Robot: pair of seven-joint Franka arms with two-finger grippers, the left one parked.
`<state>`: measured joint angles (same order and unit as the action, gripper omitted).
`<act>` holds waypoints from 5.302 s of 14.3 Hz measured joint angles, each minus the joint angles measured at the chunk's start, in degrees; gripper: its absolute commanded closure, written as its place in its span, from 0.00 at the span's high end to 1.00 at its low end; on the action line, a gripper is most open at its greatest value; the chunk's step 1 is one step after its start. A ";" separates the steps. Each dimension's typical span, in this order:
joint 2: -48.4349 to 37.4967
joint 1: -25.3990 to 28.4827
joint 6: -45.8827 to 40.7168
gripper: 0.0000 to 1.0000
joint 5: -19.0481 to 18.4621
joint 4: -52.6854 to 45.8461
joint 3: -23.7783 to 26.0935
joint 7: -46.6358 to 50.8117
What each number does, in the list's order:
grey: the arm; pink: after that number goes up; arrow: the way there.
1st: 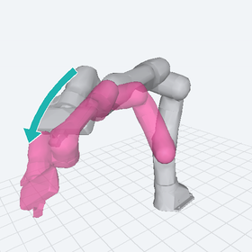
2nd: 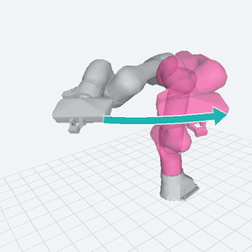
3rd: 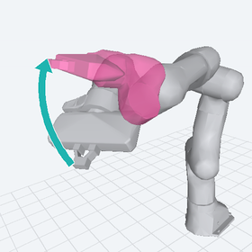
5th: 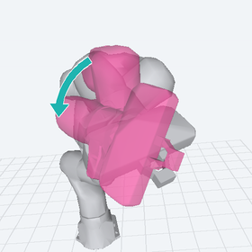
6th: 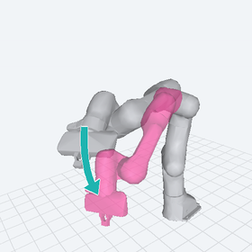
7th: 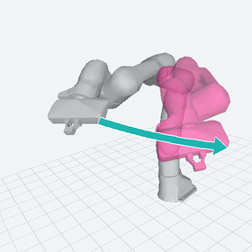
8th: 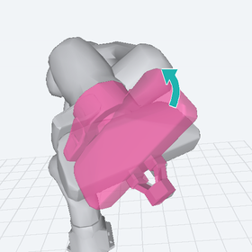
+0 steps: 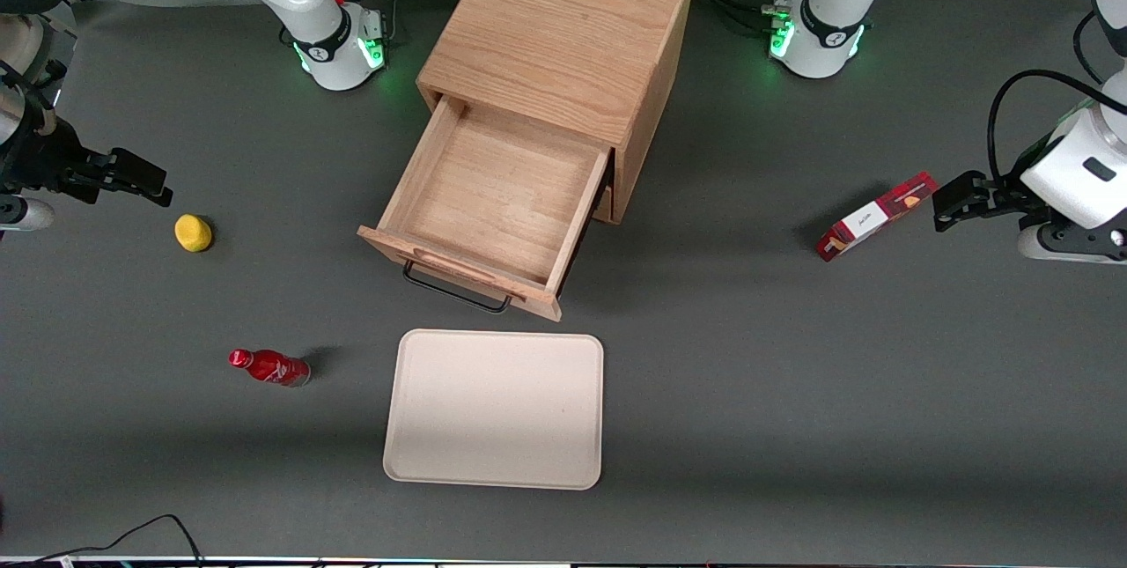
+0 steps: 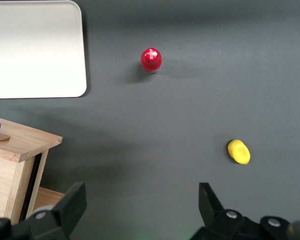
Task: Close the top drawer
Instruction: 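Lift the right gripper from its rest pose toward the cabinet, then move the right gripper to the front face of the open drawer, then press the right gripper against the drawer front beside the black handle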
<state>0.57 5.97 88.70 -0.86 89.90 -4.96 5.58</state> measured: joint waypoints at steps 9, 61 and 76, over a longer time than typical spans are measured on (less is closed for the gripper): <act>0.98 0.00 0.09 1.00 0.04 -1.81 0.00 0.08; 43.93 5.22 0.93 1.00 6.45 -37.26 18.15 -48.93; 47.00 5.39 1.22 1.00 6.52 -37.38 20.93 -43.71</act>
<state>47.58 11.36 89.92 5.66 52.52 15.98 -38.13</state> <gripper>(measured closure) 0.000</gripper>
